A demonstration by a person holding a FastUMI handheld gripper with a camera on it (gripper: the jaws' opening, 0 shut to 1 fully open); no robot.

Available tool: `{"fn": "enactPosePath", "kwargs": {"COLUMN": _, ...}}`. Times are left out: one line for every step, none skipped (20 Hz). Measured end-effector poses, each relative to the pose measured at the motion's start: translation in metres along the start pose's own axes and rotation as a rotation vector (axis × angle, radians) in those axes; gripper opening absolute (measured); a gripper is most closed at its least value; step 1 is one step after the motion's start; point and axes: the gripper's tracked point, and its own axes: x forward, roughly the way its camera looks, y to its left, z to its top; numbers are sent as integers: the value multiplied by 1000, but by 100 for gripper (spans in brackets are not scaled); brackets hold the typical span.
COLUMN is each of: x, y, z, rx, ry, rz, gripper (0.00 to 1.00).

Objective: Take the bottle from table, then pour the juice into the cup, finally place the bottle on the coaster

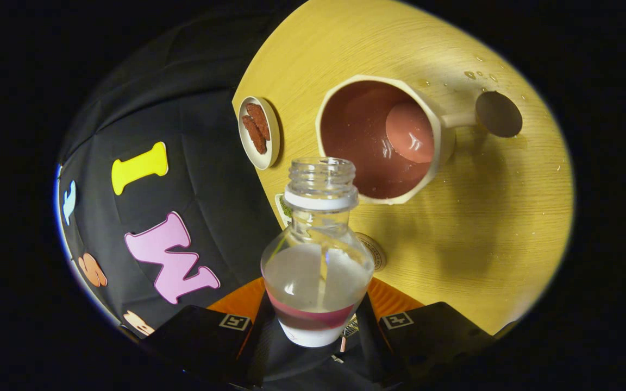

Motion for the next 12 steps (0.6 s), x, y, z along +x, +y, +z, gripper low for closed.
{"fn": "enactPosePath", "kwargs": {"x": -1, "y": 2, "z": 1, "rx": 31, "ry": 1, "rz": 5, "gripper": 73}}
{"fn": "enactPosePath", "kwargs": {"x": 0, "y": 3, "z": 3, "rx": 61, "ry": 4, "rz": 8, "gripper": 73}}
{"fn": "enactPosePath", "kwargs": {"x": 1, "y": 2, "z": 3, "rx": 83, "ry": 6, "rz": 4, "gripper": 72}}
{"fn": "enactPosePath", "kwargs": {"x": 2, "y": 1, "z": 3, "rx": 102, "ry": 5, "rz": -1, "gripper": 72}}
{"fn": "enactPosePath", "kwargs": {"x": 2, "y": 2, "z": 2, "rx": 122, "ry": 9, "rz": 0, "gripper": 73}}
{"fn": "enactPosePath", "kwargs": {"x": 2, "y": 4, "z": 0, "rx": 143, "ry": 18, "rz": 3, "gripper": 73}}
{"fn": "enactPosePath", "kwargs": {"x": 2, "y": 5, "z": -1, "rx": 163, "ry": 24, "rz": 5, "gripper": 73}}
{"fn": "enactPosePath", "kwargs": {"x": 2, "y": 6, "z": -2, "rx": 183, "ry": 33, "rz": 6, "gripper": 73}}
{"fn": "enactPosePath", "kwargs": {"x": 1, "y": 9, "z": -4, "rx": 200, "ry": 41, "rz": 6, "gripper": 73}}
{"fn": "enactPosePath", "kwargs": {"x": 1, "y": 11, "z": -5, "rx": 215, "ry": 50, "rz": 7, "gripper": 73}}
{"fn": "enactPosePath", "kwargs": {"x": 1, "y": 13, "z": -6, "rx": 229, "ry": 56, "rz": 10, "gripper": 72}}
{"fn": "enactPosePath", "kwargs": {"x": -1, "y": 15, "z": -6, "rx": 244, "ry": 61, "rz": 13, "gripper": 73}}
